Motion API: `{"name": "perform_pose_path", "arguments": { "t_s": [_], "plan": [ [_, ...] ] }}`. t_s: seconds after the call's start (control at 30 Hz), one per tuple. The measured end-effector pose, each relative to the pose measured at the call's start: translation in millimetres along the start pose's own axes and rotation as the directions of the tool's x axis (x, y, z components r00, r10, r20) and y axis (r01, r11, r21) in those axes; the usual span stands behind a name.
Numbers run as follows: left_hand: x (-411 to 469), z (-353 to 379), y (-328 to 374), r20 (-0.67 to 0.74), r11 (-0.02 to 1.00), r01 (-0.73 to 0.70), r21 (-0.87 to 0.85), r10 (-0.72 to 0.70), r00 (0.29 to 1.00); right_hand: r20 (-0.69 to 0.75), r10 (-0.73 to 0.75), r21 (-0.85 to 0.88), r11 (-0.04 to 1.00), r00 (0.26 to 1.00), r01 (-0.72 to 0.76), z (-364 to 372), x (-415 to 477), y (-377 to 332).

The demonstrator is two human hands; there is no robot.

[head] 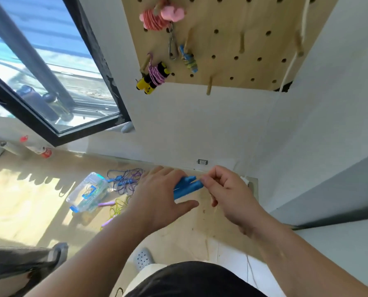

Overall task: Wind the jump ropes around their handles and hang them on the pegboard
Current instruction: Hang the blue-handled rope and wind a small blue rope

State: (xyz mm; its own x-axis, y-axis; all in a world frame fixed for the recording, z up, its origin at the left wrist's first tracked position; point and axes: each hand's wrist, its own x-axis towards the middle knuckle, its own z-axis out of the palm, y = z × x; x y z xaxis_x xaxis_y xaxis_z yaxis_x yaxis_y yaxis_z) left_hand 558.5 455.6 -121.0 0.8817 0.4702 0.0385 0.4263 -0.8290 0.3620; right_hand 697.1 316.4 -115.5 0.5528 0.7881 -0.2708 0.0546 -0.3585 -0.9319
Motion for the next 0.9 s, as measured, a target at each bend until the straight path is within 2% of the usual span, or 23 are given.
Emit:
{"name": "perform_pose_path", "arguments": {
  "t_s": [0.03, 0.1, 0.2, 0.4, 0.63, 0.77, 0.9],
  "plan": [
    [-4, 3, 10, -0.043, 1.0, -0.004, 0.004, 0.004, 0.999, -0.007, -0.011, 0.006, 1.0, 1.0, 0.011, -2, -8, 1],
    [-11, 2, 30, -0.043, 0.999, 0.006, -0.038, -0.007, 0.999, -0.008, -0.029, 0.057, 0.998, 1.0, 0.03, -5, -22, 2],
    [-19, -4, 50, 0.073, 0.993, 0.046, -0.105, -0.038, 0.997, 0.006, -0.023, 0.131, 0.991, 1.0, 0.022, -13, -38, 2],
    [-23, -10, 68, 0.244, 0.986, 0.079, -0.148, -0.04, 0.969, 0.064, -0.1, 0.029, 0.995, 0.993, 0.098, -40, -54, 2],
    [-16, -14, 85, 0.183, 0.985, 0.045, -0.164, -0.015, 0.983, 0.103, -0.199, -0.092, 0.974, 0.975, 0.208, -68, -63, 8],
    [-14, -20, 80, 0.208, 0.987, 0.043, -0.157, -0.009, 0.978, 0.123, -0.269, -0.194, 0.938, 0.955, 0.288, -77, -60, 14],
    [-4, -26, 72, 0.155, 0.999, 0.008, 0.051, -0.016, 0.988, 0.07, -0.256, -0.249, 0.931, 0.964, 0.265, -87, -51, 28]
  ]
}}
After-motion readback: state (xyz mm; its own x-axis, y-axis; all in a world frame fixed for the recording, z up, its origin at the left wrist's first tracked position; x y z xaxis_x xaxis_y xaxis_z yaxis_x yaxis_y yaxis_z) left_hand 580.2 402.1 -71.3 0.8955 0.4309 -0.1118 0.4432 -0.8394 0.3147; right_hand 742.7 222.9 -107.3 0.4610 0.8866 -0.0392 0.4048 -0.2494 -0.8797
